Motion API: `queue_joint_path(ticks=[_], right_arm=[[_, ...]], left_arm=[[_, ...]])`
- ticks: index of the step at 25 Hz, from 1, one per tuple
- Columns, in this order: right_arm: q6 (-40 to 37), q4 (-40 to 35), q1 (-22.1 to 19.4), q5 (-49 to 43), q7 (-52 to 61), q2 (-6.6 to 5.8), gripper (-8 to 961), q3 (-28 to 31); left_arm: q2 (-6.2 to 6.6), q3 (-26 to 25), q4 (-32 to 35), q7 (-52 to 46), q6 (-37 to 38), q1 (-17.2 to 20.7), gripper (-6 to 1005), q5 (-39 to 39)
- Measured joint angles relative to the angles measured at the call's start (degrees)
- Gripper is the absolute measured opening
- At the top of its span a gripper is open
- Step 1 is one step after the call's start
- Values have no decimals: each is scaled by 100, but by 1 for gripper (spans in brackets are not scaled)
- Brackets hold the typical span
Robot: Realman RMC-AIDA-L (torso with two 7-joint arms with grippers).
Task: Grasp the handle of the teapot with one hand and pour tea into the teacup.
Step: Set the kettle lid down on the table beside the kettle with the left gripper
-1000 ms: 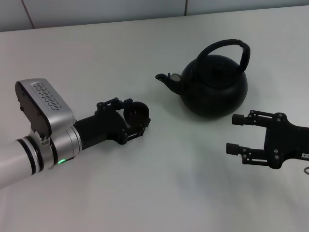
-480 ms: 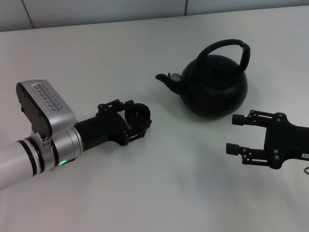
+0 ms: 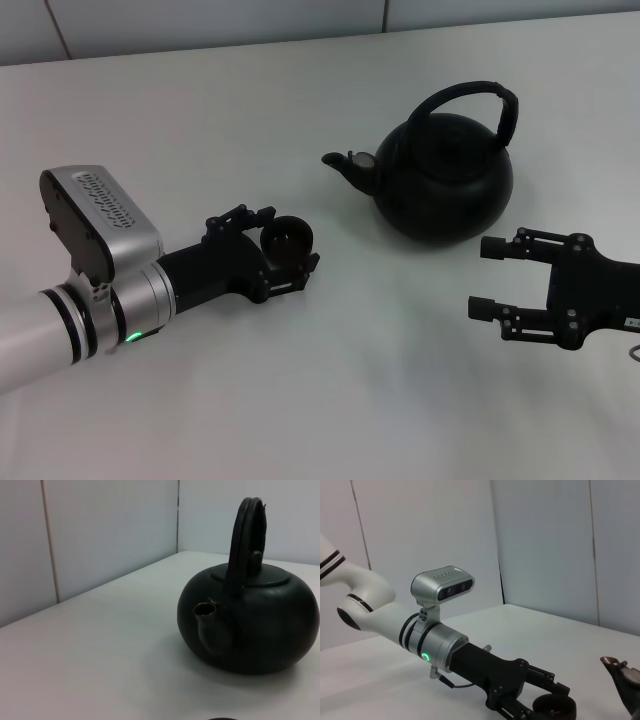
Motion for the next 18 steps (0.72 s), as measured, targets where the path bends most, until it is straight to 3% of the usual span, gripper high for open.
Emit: queue_joint_path(ticks=[12, 15, 18], right_arm=[[-4, 1, 0, 0, 8, 0, 735, 2], [5, 0, 1, 0, 9, 0, 734, 2], [38, 0, -1, 0, 9, 0, 734, 3]], left_arm=[[0, -5, 34, 52, 283, 68, 861, -17], [19, -14, 200, 55, 709, 255, 861, -5], [69, -10, 689, -88, 1427, 701, 861, -4]])
